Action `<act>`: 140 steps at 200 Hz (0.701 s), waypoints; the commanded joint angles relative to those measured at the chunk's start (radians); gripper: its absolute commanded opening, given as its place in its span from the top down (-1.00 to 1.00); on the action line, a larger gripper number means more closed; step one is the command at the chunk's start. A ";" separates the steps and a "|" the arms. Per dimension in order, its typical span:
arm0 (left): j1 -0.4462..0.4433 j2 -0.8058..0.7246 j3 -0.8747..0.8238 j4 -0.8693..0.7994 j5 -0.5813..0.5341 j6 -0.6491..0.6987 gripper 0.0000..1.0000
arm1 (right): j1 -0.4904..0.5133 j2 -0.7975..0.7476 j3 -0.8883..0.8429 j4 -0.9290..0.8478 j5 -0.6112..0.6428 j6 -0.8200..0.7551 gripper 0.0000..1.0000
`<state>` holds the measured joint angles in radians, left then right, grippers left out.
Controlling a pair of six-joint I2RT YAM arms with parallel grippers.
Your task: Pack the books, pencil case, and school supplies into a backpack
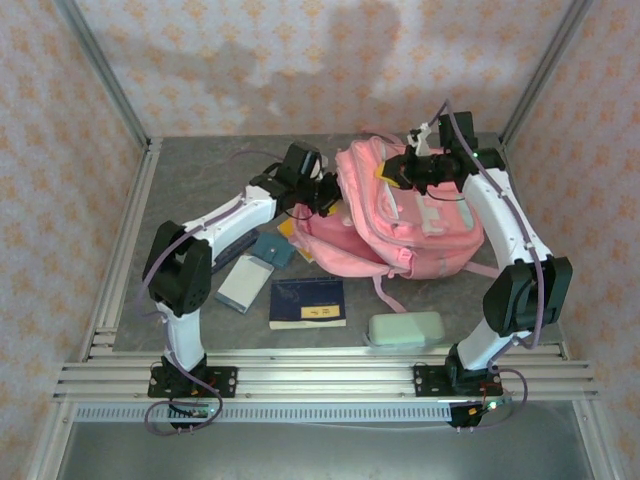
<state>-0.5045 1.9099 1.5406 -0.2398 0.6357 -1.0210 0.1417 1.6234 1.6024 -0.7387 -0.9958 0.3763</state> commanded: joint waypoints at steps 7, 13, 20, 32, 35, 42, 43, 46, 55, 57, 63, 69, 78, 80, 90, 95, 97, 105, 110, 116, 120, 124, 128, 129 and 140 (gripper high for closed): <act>-0.024 0.076 0.066 0.036 -0.034 -0.017 0.69 | -0.010 -0.042 0.080 0.142 -0.136 0.067 1.00; -0.037 0.093 0.092 0.029 -0.036 -0.014 0.69 | -0.011 -0.038 0.082 0.153 -0.144 0.074 1.00; -0.050 0.114 0.117 0.026 -0.039 -0.014 0.69 | -0.011 -0.035 0.078 0.172 -0.153 0.088 1.00; -0.075 0.150 0.160 0.037 -0.041 -0.021 0.69 | -0.012 -0.031 0.066 0.220 -0.173 0.126 1.00; -0.081 0.160 0.171 0.043 -0.040 -0.025 0.69 | -0.011 -0.029 0.064 0.230 -0.177 0.133 1.00; -0.095 0.185 0.199 0.057 -0.038 -0.034 0.69 | -0.012 -0.024 0.064 0.248 -0.186 0.145 1.00; -0.097 0.189 0.204 0.058 -0.037 -0.036 0.69 | -0.011 -0.024 0.065 0.250 -0.187 0.146 1.00; -0.104 0.201 0.216 0.065 -0.035 -0.040 0.68 | -0.011 -0.022 0.065 0.257 -0.189 0.152 1.00; -0.121 0.237 0.254 0.085 -0.030 -0.059 0.68 | -0.011 -0.017 0.067 0.281 -0.195 0.166 1.00; -0.124 0.244 0.263 0.090 -0.030 -0.063 0.68 | -0.010 -0.016 0.067 0.288 -0.197 0.170 1.00; -0.137 0.268 0.286 0.109 -0.026 -0.078 0.67 | -0.010 -0.011 0.067 0.311 -0.202 0.188 1.00; -0.150 0.292 0.303 0.136 -0.021 -0.098 0.66 | -0.010 -0.006 0.068 0.333 -0.207 0.205 1.00; -0.172 0.324 0.323 0.190 -0.012 -0.132 0.64 | -0.004 0.006 0.076 0.357 -0.208 0.225 1.00; -0.177 0.331 0.326 0.203 -0.010 -0.143 0.64 | -0.005 0.007 0.078 0.359 -0.208 0.226 1.00; -0.203 0.365 0.339 0.262 -0.007 -0.185 0.60 | 0.004 0.023 0.092 0.384 -0.207 0.246 1.00; -0.215 0.380 0.345 0.291 -0.007 -0.204 0.58 | 0.008 0.030 0.101 0.393 -0.207 0.253 1.00; -0.220 0.386 0.346 0.303 -0.007 -0.212 0.57 | 0.010 0.034 0.105 0.396 -0.207 0.257 1.00; -0.240 0.411 0.354 0.350 -0.006 -0.242 0.53 | 0.017 0.046 0.119 0.409 -0.204 0.264 1.00; -0.251 0.430 0.364 0.373 -0.006 -0.261 0.50 | 0.022 0.053 0.127 0.419 -0.202 0.269 1.00; -0.265 0.452 0.387 0.388 -0.003 -0.275 0.46 | 0.028 0.061 0.134 0.431 -0.202 0.278 1.00; -0.272 0.467 0.403 0.392 0.000 -0.280 0.41 | 0.031 0.068 0.139 0.437 -0.201 0.281 1.00; -0.277 0.480 0.421 0.393 0.004 -0.281 0.30 | 0.033 0.072 0.143 0.440 -0.199 0.283 1.00; -0.282 0.490 0.437 0.391 0.007 -0.279 0.15 | 0.033 0.076 0.149 0.440 -0.198 0.283 1.00; -0.284 0.492 0.442 0.389 0.007 -0.278 0.10 | 0.034 0.076 0.150 0.440 -0.197 0.283 1.00; -0.290 0.493 0.464 0.346 -0.004 -0.252 -0.32 | 0.034 0.082 0.154 0.433 -0.190 0.277 1.00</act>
<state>-0.7155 2.3852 1.9179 0.0288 0.6163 -1.2324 0.1375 1.7061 1.6775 -0.4919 -1.1004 0.6277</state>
